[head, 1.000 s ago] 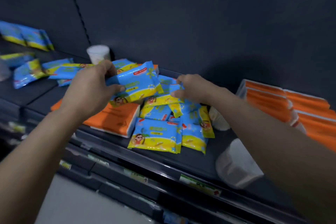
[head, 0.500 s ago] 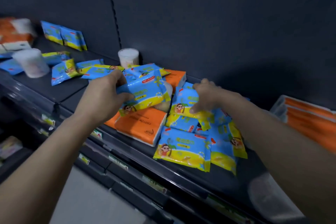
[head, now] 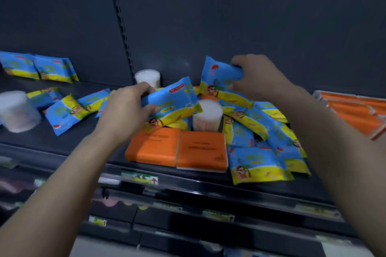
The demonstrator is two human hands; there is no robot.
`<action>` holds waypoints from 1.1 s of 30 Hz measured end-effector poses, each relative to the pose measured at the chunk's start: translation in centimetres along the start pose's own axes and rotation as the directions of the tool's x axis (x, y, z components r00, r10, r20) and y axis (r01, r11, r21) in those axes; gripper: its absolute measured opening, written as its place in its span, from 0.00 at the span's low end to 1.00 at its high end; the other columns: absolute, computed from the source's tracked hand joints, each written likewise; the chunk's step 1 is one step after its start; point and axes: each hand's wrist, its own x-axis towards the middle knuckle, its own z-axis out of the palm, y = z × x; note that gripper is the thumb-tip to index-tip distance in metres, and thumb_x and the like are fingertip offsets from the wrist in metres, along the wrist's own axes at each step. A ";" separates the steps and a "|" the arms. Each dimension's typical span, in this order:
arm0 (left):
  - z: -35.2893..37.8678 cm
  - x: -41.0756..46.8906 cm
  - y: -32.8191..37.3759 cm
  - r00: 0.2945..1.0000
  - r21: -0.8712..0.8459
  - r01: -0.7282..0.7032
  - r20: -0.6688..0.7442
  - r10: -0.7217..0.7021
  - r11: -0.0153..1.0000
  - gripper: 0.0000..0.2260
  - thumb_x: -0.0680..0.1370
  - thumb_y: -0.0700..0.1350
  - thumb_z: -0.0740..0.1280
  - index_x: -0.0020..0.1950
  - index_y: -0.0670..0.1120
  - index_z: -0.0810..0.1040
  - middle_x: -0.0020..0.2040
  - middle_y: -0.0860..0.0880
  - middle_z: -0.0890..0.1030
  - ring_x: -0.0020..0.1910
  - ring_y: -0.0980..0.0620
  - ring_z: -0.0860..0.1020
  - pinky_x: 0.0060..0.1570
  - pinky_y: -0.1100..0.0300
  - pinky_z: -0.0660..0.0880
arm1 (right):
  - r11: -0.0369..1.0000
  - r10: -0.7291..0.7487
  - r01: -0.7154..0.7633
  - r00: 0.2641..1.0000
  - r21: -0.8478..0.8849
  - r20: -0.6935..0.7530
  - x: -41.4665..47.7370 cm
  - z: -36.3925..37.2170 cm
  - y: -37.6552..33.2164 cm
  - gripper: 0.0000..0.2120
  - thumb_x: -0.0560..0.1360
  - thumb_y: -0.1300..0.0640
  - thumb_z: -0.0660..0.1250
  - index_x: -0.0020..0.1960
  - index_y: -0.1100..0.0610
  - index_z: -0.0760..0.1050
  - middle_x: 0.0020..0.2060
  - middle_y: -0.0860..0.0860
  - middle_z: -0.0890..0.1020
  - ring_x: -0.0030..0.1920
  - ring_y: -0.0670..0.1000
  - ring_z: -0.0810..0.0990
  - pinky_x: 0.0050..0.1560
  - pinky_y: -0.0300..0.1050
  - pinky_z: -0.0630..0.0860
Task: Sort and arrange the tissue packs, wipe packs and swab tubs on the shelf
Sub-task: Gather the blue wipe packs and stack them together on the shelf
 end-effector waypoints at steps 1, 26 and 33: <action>-0.8 -0.3 -0.9 1.000 0.000 0.006 -0.007 -0.006 1.000 0.08 0.69 0.43 0.74 0.45 0.46 0.77 0.35 0.48 0.76 0.39 0.42 0.75 0.37 0.56 0.65 | 1.000 -0.020 0.020 1.000 0.020 -0.002 0.2 0.4 -1.4 0.12 0.67 0.59 0.70 0.50 0.58 0.75 0.46 0.57 0.79 0.48 0.60 0.76 0.44 0.48 0.72; -18.3 -1.7 -25.0 0.892 0.248 0.391 -0.338 -0.299 0.886 0.09 0.69 0.39 0.72 0.48 0.46 0.78 0.43 0.46 0.82 0.45 0.41 0.77 0.53 0.45 0.71 | 0.857 -0.432 0.408 0.902 0.314 0.007 16.5 12.1 -30.7 0.13 0.70 0.62 0.66 0.54 0.54 0.74 0.48 0.55 0.80 0.48 0.59 0.77 0.47 0.51 0.75; -23.3 1.2 -34.6 0.942 0.251 0.274 -0.266 -0.206 0.928 0.08 0.68 0.39 0.72 0.46 0.45 0.78 0.41 0.45 0.81 0.44 0.40 0.77 0.50 0.46 0.72 | 0.919 -0.308 0.303 0.951 0.253 -0.021 18.0 14.2 -39.3 0.12 0.72 0.60 0.66 0.55 0.55 0.74 0.50 0.55 0.80 0.50 0.59 0.77 0.50 0.52 0.75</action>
